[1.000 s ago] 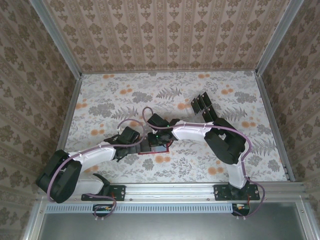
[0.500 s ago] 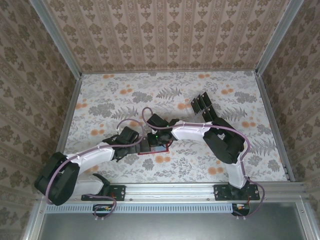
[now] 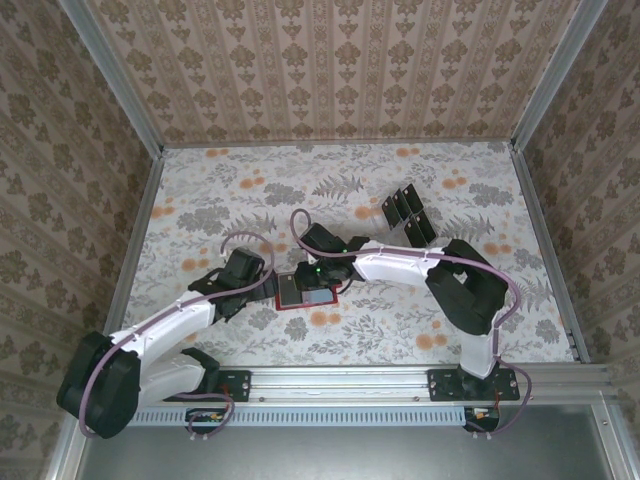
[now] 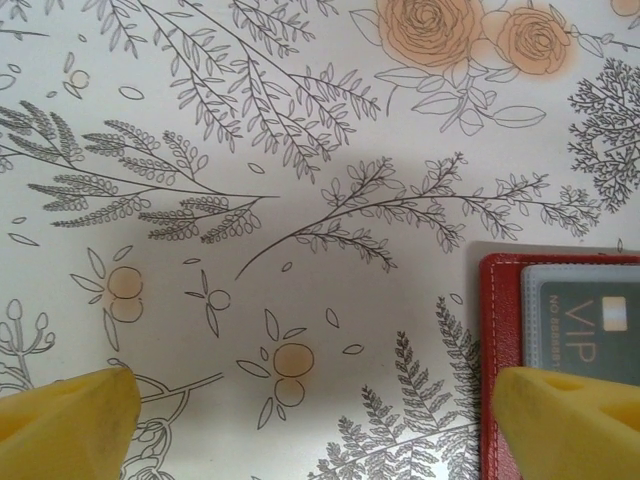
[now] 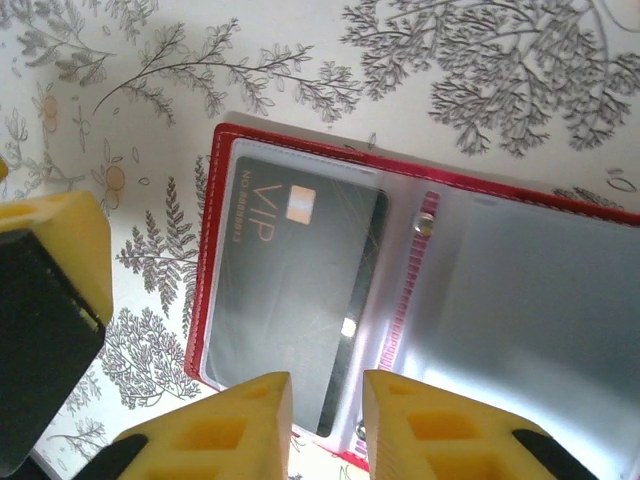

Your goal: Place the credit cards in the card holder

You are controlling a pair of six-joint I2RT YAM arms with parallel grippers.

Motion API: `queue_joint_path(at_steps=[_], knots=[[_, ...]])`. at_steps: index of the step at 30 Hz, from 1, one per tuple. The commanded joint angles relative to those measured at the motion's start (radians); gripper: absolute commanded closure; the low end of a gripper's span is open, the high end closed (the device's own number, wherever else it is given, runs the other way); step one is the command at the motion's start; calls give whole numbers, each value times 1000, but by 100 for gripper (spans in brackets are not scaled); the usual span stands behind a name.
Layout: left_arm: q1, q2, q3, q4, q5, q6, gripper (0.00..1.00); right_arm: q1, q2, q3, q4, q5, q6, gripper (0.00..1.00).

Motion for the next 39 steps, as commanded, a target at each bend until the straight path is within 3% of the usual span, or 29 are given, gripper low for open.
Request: queue_joint_path(at_steps=[1,13,21,39], knots=[[1,-13,10,2,54,39,0,-24,-49,-29,-21,39,-26,63],[-58,43,33,30,51,40,0,-60,8,46,-140,101,-137,54],[-76,53,42,31,42,42,0,-62,68,68,-151,104,-155,53],[-146,-18,18,46,31,70,0,-53,148,59,-48,-62,-57,53]])
